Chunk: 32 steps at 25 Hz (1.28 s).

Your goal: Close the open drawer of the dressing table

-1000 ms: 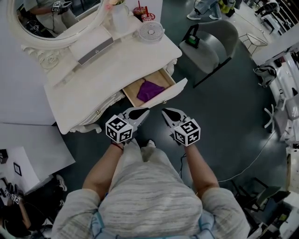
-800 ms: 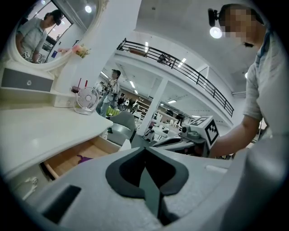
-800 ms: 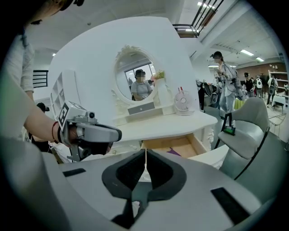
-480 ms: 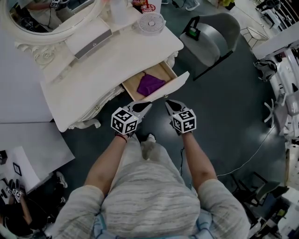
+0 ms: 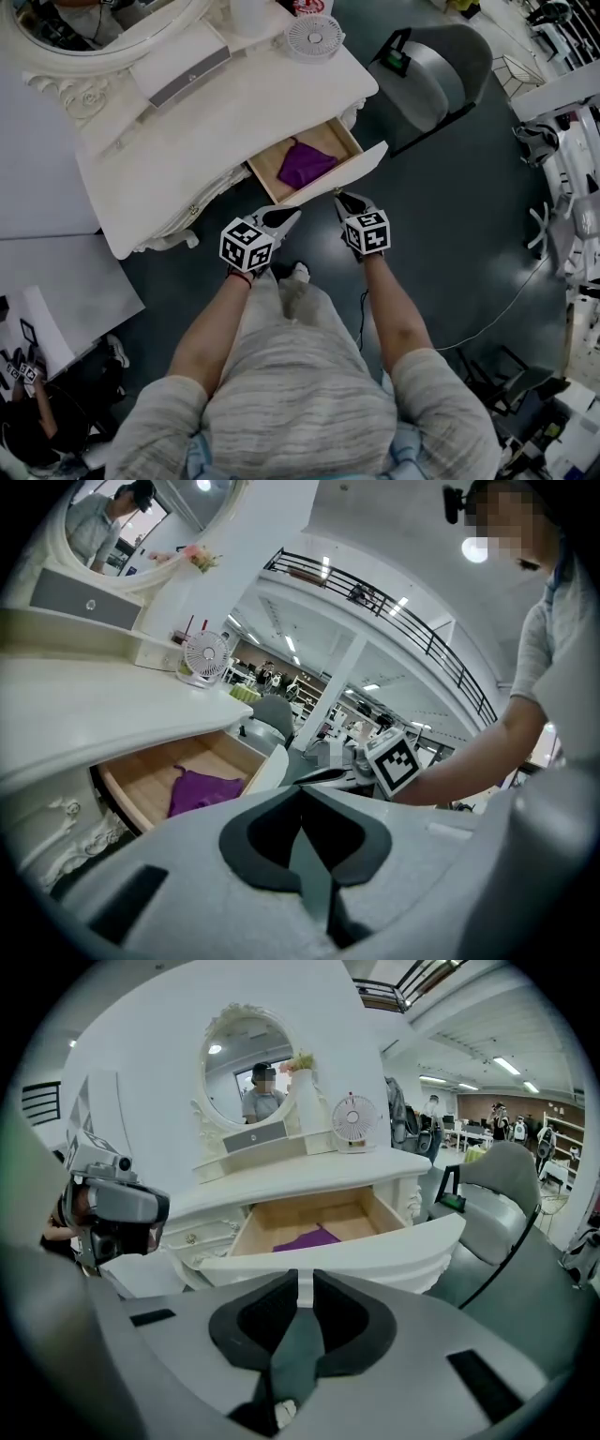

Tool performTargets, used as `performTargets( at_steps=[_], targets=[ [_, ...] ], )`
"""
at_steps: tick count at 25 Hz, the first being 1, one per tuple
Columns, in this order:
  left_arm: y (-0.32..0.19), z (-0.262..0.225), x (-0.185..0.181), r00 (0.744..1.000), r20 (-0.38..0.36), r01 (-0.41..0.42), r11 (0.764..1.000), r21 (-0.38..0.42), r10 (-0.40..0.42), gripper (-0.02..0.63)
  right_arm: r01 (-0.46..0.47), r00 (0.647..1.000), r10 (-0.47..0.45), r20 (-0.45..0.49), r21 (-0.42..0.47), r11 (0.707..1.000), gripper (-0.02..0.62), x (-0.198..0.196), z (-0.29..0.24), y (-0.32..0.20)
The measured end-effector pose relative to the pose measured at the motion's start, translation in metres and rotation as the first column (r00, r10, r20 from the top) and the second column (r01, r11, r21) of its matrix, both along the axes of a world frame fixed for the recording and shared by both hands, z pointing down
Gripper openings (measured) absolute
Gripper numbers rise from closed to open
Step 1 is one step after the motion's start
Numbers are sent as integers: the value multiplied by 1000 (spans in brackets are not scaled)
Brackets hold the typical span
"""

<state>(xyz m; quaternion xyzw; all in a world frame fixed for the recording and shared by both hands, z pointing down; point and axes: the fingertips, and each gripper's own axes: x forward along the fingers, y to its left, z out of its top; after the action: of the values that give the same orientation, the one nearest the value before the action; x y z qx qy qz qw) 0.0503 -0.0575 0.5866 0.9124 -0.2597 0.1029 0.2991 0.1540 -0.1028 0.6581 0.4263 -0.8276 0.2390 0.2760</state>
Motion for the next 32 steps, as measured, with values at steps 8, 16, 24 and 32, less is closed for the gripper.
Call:
performTargets(
  at_steps=[8,16,24,32],
  targets=[
    [0,13,-2,1000,-8,12,999,-35,-12,14,-2,998,-2,-56,-65,998,124,7,32,-8],
    [6,18,-1,1000,-15,-2,999,-48,2,14,2,990,-19,-138,-123,992,126,13,58,-13],
    [7,20,-8,1000,-14,0,998,-57,-1,14,1,976,-37,-214,-165,986,124,20,77,-20],
    [5,24,-17,1000,-21,13,997,-72,-14,14,12,963,-60,-264,-180,984,112,20,85,-27]
  ],
)
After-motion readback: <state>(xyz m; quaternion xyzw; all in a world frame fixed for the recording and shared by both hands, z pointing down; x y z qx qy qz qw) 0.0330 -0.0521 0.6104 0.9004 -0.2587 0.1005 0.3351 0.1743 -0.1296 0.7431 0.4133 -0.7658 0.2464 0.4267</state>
